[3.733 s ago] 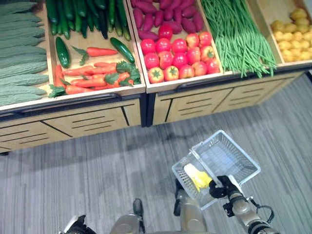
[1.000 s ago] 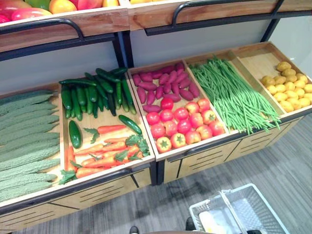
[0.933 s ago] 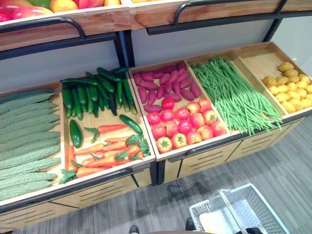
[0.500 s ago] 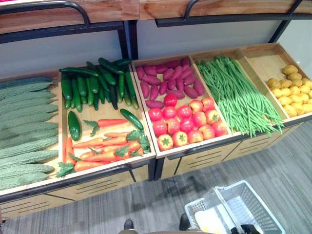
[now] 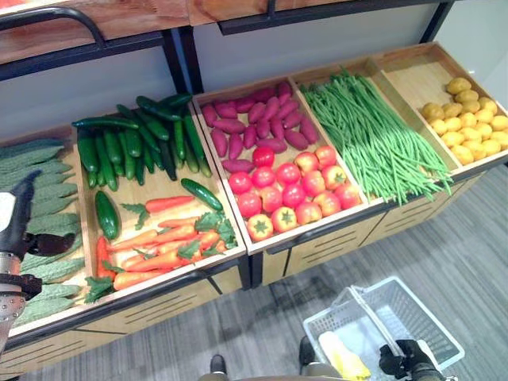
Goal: Get the vegetables into the basket
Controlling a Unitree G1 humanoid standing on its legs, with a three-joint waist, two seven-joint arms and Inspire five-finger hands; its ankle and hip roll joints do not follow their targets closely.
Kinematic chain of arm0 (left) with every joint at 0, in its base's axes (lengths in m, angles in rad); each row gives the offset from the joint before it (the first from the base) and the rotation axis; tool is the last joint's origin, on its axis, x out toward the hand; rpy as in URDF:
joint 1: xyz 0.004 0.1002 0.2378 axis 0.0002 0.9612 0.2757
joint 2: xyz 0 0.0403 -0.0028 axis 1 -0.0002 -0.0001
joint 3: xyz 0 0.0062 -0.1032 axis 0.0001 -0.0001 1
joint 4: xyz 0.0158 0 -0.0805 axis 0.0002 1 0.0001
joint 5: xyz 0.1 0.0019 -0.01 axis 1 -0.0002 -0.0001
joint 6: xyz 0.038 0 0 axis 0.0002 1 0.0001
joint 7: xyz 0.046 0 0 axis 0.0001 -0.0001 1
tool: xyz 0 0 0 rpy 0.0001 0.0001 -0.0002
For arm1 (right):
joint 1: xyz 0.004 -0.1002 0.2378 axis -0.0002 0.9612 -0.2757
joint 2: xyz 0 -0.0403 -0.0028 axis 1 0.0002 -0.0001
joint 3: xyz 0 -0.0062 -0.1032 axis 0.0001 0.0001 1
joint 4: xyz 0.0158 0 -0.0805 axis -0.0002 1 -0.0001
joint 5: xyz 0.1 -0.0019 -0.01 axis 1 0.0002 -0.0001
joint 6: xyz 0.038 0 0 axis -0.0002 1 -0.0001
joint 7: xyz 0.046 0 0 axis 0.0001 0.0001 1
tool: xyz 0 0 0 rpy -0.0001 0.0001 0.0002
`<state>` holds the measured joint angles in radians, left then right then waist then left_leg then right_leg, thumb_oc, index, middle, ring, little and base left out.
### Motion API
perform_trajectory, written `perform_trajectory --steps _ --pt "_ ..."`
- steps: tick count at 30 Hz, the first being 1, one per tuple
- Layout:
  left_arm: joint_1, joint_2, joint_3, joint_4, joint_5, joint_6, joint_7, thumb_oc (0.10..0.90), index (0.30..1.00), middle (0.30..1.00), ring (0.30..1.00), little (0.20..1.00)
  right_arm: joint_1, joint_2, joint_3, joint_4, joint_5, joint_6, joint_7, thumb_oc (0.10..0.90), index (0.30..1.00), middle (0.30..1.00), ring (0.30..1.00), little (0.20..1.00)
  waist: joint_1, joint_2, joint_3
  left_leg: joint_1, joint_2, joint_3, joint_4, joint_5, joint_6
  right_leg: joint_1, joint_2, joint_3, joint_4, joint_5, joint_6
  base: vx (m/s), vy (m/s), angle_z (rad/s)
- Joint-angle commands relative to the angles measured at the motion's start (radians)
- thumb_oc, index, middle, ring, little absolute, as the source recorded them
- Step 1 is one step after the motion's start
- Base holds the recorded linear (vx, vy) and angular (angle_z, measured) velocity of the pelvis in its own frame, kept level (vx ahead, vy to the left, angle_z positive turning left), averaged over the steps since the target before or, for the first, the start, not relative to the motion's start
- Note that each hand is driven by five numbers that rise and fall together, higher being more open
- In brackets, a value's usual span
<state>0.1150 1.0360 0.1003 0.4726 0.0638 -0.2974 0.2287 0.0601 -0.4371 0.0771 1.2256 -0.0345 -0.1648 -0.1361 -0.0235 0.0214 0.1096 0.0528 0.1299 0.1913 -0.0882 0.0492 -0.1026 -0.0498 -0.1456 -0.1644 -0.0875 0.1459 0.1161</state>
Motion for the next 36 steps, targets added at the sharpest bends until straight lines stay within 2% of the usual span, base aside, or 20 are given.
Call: perform_trajectory --steps 1,6,8,10,20,36 --pt "-0.092 0.123 0.049 -0.044 -0.036 -0.042 -0.065 0.900 1.000 1.000 1.000 1.000 -0.030 -0.062 -0.001 -0.033 -0.009 -0.057 -0.006 0.400 0.300 0.300 0.300 0.300 -0.016 -0.038 -0.038 -0.021 0.017 -0.062 0.001 0.003 -0.025 0.018 -0.088 0.013 0.000 0.008 0.102 0.00 0.000 0.00" --pt "-0.095 0.198 -0.036 -0.092 -0.002 -0.049 -0.155 0.900 1.000 1.000 1.000 1.000 -0.026 -0.064 0.004 -0.041 -0.024 -0.060 0.000 0.400 0.300 0.300 0.300 0.300 -0.022 -0.033 -0.039 -0.023 0.016 -0.059 0.001 0.002 -0.025 0.015 -0.090 0.017 0.000 0.009 0.104 0.00 0.000 0.00" --pt "-0.112 0.246 -0.109 -0.147 -0.007 -0.050 -0.223 0.900 1.000 1.000 1.000 1.000 -0.031 -0.065 0.012 -0.037 -0.040 -0.057 0.007 0.400 0.300 0.300 0.300 0.300 -0.027 -0.033 -0.038 -0.021 0.015 -0.055 0.001 0.002 -0.025 0.014 -0.091 0.021 0.000 0.010 0.106 0.00 0.000 0.00" --pt "-0.157 0.223 -0.161 -0.161 0.016 -0.047 -0.210 0.900 1.000 1.000 1.000 1.000 -0.036 -0.058 0.028 -0.030 -0.045 -0.054 0.013 0.400 0.300 0.300 0.300 0.300 -0.029 -0.036 -0.035 -0.027 0.016 -0.056 0.001 0.003 -0.026 0.007 -0.089 0.022 0.000 0.010 0.105 0.00 0.000 0.00" --pt "-0.284 0.143 -0.243 -0.070 0.153 -0.012 -0.136 0.900 1.000 1.000 1.000 1.000 -0.050 -0.058 0.039 -0.019 -0.048 -0.049 -0.002 0.400 0.300 0.300 0.300 0.300 -0.036 -0.045 -0.025 -0.035 0.021 -0.050 0.001 0.004 -0.025 -0.005 -0.083 0.032 0.000 0.007 0.102 0.00 -0.001 -0.01" --pt "-0.351 0.136 -0.322 -0.048 0.221 0.003 -0.126 0.900 1.000 1.000 1.000 1.000 -0.069 -0.070 0.035 -0.012 -0.046 -0.043 -0.012 0.400 0.300 0.300 0.300 0.300 -0.044 -0.045 -0.001 -0.051 0.021 -0.046 0.001 0.007 -0.023 -0.029 -0.081 0.050 0.000 0.009 0.100 0.00 0.000 0.00"
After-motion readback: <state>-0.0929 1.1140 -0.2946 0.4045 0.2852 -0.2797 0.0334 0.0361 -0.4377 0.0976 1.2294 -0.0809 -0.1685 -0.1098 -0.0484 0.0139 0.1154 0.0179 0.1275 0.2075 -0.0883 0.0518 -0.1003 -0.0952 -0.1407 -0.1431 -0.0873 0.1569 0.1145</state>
